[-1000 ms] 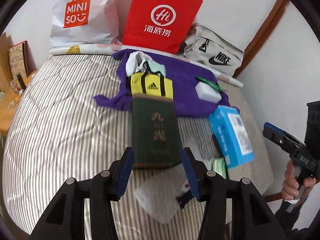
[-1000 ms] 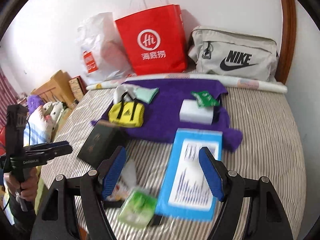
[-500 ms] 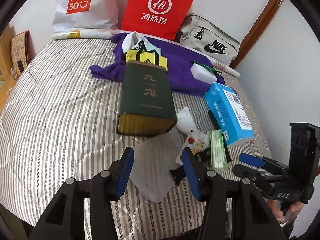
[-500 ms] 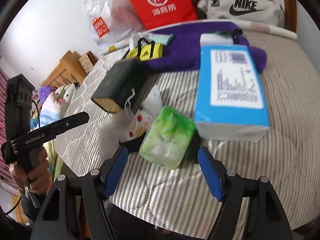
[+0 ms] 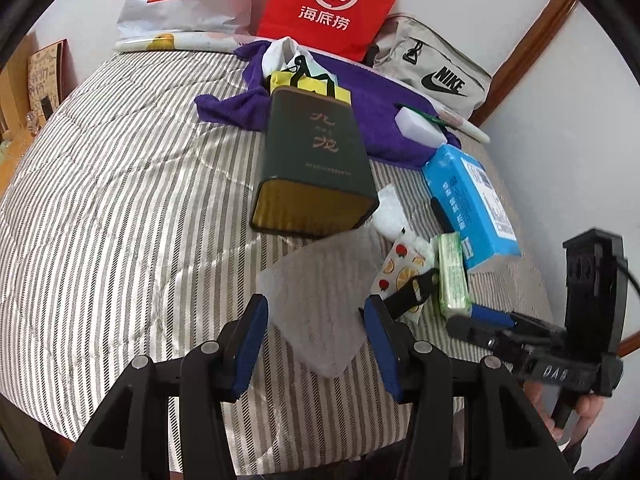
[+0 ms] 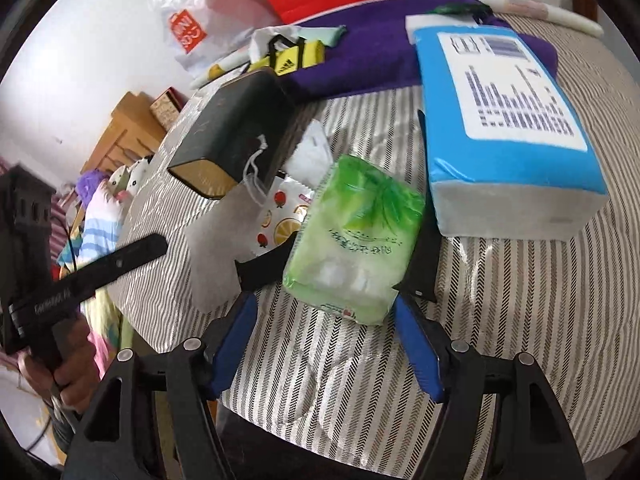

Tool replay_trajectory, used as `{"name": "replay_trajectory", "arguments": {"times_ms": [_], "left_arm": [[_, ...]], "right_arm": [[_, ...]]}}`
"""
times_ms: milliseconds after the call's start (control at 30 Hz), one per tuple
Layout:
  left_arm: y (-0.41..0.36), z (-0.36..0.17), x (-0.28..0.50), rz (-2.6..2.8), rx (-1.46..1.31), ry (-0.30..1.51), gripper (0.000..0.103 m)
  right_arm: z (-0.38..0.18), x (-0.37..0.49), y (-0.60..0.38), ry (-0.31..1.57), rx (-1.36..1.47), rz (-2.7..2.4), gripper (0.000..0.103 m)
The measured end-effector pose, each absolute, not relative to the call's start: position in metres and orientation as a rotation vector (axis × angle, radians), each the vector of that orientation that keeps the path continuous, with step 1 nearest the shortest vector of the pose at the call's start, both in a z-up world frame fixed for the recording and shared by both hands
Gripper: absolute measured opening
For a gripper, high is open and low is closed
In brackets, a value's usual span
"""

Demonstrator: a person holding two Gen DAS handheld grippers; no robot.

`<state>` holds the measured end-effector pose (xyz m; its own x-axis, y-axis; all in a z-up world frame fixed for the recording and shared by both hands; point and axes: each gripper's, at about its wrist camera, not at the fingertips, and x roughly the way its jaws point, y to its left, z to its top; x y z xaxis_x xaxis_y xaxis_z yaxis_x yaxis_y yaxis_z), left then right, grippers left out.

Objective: Organize soft objects
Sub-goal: 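Move the left gripper to the black watch strap while the right gripper grasps the light green tissue pack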

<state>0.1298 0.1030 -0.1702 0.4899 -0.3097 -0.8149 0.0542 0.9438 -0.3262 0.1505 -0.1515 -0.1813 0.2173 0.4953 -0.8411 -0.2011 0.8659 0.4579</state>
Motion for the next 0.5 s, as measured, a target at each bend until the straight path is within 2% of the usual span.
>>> {"name": "replay_trajectory", "arguments": {"times_ms": [433,467,500], "left_arm": [[0.0994,-0.1746,0.125,-0.265,-0.255,1.034,0.048],[0.098,-0.1755,0.1258,-0.259,-0.243,1.036,0.048],[0.0975,-0.1763,0.1267,-0.254,-0.237,1.038,0.049]], "right_arm": [[-0.189,0.1585,-0.1453,1.288,0.361,0.402,0.072],[-0.1883,0.1588,-0.144,1.285,0.357,0.396,0.071],[-0.1875,0.1589,-0.1427,1.279,0.347,0.394,0.061]]}}
